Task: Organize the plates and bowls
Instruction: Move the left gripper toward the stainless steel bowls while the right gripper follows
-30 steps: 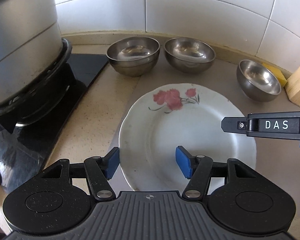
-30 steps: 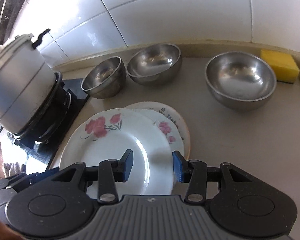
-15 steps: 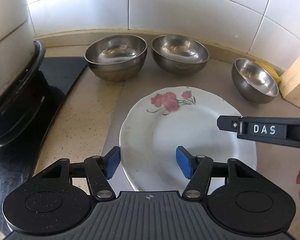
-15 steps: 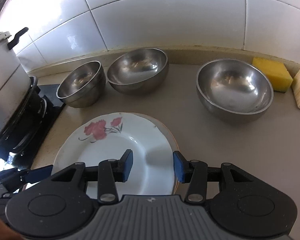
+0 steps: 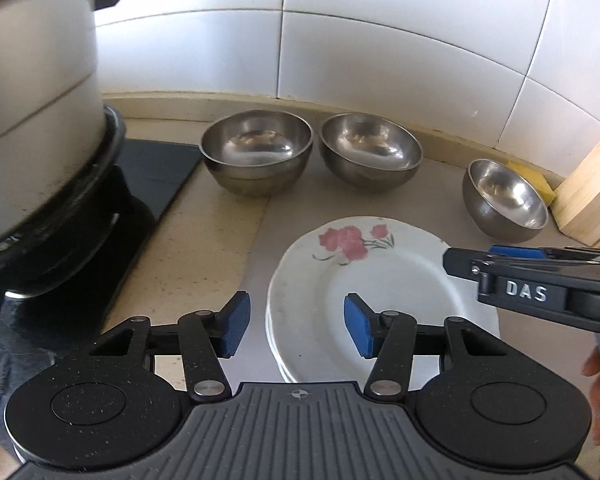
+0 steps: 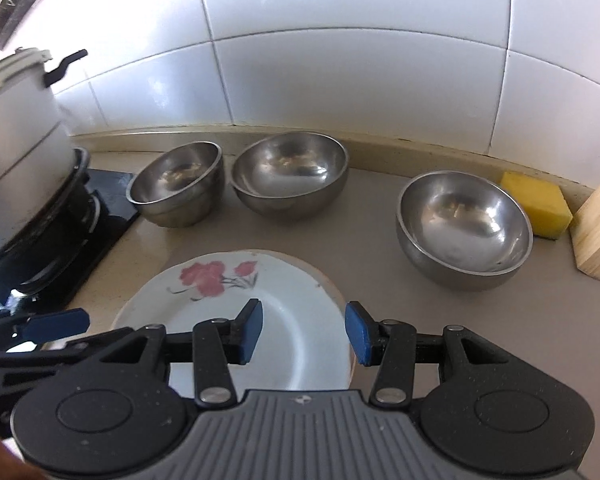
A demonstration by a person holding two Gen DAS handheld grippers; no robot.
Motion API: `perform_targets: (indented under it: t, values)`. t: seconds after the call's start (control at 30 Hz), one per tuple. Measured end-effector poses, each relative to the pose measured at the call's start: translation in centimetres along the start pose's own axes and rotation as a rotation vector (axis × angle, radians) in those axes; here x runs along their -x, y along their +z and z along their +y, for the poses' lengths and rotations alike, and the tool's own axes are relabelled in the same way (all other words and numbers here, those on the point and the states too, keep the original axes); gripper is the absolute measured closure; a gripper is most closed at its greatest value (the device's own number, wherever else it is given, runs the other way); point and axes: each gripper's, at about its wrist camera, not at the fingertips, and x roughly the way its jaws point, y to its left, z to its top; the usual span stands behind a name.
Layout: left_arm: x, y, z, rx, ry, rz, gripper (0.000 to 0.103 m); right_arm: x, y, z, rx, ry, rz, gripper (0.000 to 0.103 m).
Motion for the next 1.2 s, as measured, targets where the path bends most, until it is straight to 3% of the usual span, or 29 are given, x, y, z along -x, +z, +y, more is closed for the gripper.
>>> perform_targets:
  t: [0.4, 0.73, 0.97, 1.2]
  values:
    - [2.3, 0.3, 0.1, -0.050, 0.063, -0.041, 0.040, 2.8, -0.7, -1.8, -0.018, -0.004, -0.016, 0.077]
    - [1.3, 1.8, 0.8, -0.116, 0.077, -0.009, 0.034, 3.4, -1.0, -2.0, -0.039, -0.010, 0.008, 0.071]
    - [0.5, 4.6, 2.5, -0.128, 0.102, -0.011, 0.028, 3.0, 1.3, -0.2, 0.006, 0.005, 0.007, 0.070]
    - [-0.9, 7.9, 4.1, -0.104, 0.095, 0.022, 0.027, 0.9, 7.1, 2.3, 0.057, 0.047, 0.030, 0.069]
